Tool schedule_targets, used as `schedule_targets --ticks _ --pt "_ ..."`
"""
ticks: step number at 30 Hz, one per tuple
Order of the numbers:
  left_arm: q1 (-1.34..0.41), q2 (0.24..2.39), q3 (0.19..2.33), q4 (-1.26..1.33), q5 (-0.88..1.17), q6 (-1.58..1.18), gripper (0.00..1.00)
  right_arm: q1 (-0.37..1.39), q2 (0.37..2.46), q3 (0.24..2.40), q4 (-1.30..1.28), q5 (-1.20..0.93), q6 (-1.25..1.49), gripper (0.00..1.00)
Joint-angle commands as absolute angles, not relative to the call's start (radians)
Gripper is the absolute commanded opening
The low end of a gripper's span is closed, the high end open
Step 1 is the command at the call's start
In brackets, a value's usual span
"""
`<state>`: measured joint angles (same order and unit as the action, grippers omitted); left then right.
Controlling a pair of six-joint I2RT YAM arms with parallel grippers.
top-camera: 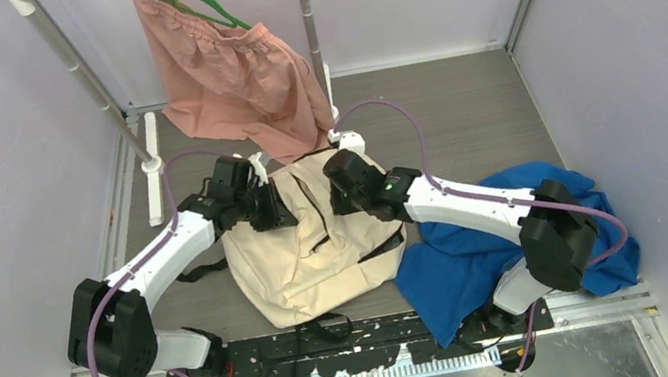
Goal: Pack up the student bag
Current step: Adjust the student bag at the center of the board.
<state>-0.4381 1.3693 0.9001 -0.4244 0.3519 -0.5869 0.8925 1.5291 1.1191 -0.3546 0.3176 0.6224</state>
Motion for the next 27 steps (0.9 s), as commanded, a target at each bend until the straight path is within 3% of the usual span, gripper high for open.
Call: schedule_targets --ticks 1,3,6,10,13,16,21,27 --pt "-0.404 1.363 0.881 -0.531 0.192 -0.522 0.00 0.801 1.417 1.055 -0.389 0.324 0.651 0.01" --pt "-0.403 1.371 0.882 -0.525 0.201 -0.523 0.00 0.798 1.415 1.056 -0.396 0.290 0.649 0.03" --pt "-0.403 1.386 0.893 -0.511 0.245 -0.529 0.00 0.801 1.405 1.070 -0.395 0.207 0.647 0.32" --pt "-0.403 1.389 0.912 -0.496 0.300 -0.546 0.00 0.821 1.359 1.065 -0.347 0.164 0.653 0.49" --pt "-0.405 1.378 0.928 -0.490 0.332 -0.553 0.00 0.854 1.359 1.094 -0.355 0.160 0.643 0.56" --pt "-0.409 1.374 0.937 -0.472 0.358 -0.568 0.00 0.914 1.417 1.159 -0.422 0.217 0.622 0.57" --pt "-0.419 1.397 0.958 -0.469 0.357 -0.578 0.00 0.988 1.597 1.333 -0.627 0.401 0.633 0.48" --pt "-0.422 1.397 0.964 -0.460 0.379 -0.586 0.00 1.000 1.718 1.382 -0.690 0.502 0.636 0.43"
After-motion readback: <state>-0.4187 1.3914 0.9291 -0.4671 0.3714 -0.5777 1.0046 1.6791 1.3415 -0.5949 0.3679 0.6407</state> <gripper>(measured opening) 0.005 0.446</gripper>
